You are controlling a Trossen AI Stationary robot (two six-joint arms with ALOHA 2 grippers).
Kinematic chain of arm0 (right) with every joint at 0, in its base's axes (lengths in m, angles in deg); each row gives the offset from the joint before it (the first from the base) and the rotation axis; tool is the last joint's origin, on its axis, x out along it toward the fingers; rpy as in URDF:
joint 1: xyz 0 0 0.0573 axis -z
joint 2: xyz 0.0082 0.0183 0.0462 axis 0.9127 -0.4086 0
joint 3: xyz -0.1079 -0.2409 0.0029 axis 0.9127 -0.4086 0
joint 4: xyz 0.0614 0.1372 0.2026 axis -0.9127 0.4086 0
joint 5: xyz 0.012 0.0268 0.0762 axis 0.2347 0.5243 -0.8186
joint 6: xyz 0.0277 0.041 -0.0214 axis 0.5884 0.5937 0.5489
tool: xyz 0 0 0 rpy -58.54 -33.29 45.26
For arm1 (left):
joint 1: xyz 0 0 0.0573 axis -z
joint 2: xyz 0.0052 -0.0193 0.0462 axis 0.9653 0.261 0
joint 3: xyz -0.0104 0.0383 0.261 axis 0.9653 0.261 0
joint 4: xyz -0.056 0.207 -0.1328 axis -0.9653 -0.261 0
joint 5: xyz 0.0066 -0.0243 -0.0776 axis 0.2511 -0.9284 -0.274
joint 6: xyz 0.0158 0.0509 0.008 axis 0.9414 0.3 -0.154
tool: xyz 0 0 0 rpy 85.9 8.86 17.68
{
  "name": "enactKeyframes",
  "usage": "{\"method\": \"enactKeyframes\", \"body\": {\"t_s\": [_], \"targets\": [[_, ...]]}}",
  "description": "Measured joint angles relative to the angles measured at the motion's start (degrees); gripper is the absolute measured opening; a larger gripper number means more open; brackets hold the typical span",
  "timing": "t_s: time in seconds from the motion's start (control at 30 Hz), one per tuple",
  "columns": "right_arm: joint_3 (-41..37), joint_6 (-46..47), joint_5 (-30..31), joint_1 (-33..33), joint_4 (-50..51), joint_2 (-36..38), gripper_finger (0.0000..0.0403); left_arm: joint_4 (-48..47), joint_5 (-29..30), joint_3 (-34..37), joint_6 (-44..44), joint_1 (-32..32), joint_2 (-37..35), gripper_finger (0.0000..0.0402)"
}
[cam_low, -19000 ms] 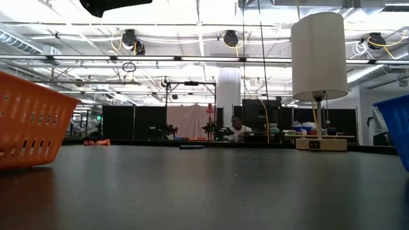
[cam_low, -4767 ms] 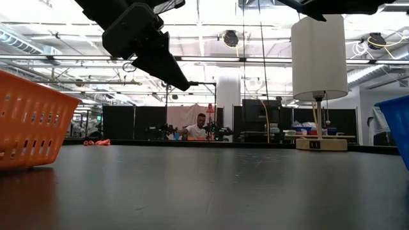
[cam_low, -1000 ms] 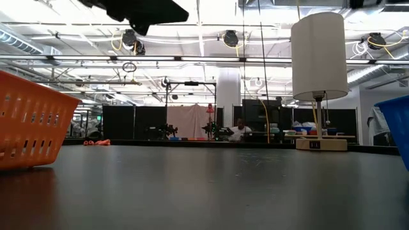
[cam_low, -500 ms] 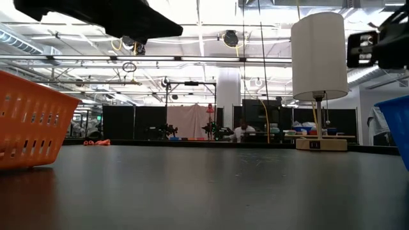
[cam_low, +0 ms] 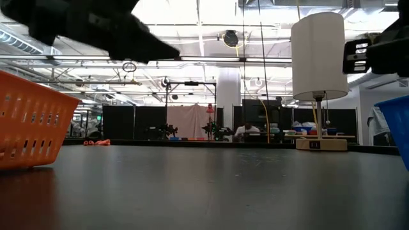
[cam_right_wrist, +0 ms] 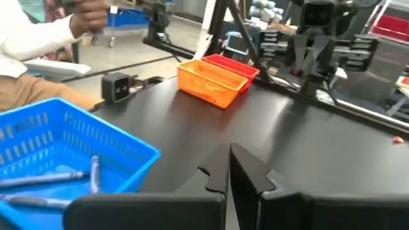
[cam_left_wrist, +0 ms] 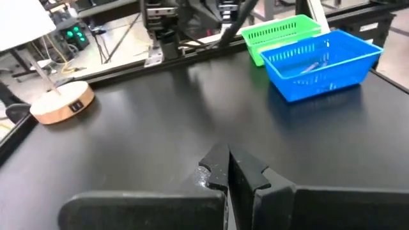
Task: Sort crayons
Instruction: Return to Home Position
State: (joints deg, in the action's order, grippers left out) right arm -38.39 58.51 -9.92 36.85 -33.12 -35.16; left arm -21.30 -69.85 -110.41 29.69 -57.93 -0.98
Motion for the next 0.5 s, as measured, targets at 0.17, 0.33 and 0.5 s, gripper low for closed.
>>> {"method": "enactKeyframes", "body": {"t_s": [0.17,0.33,0.5], "targets": [[-0.2,-0.9,0.0,2.3,1.0,-0.1,0.0000,8.8,-0.4,6.9,-0.6,-1.0,0.0,0.0006],[-0.3,-2.8,-0.1,4.5,1.2,-0.1,0.0000,15.7,-0.5,13.4,-1.5,-2.3,-1.7,0.0006],[-0.3,-5.0,-4.2,7.7,1.8,-0.1,0.0000,21.4,-0.4,19.9,-1.7,-4.4,-5.1,0.0006]]}}
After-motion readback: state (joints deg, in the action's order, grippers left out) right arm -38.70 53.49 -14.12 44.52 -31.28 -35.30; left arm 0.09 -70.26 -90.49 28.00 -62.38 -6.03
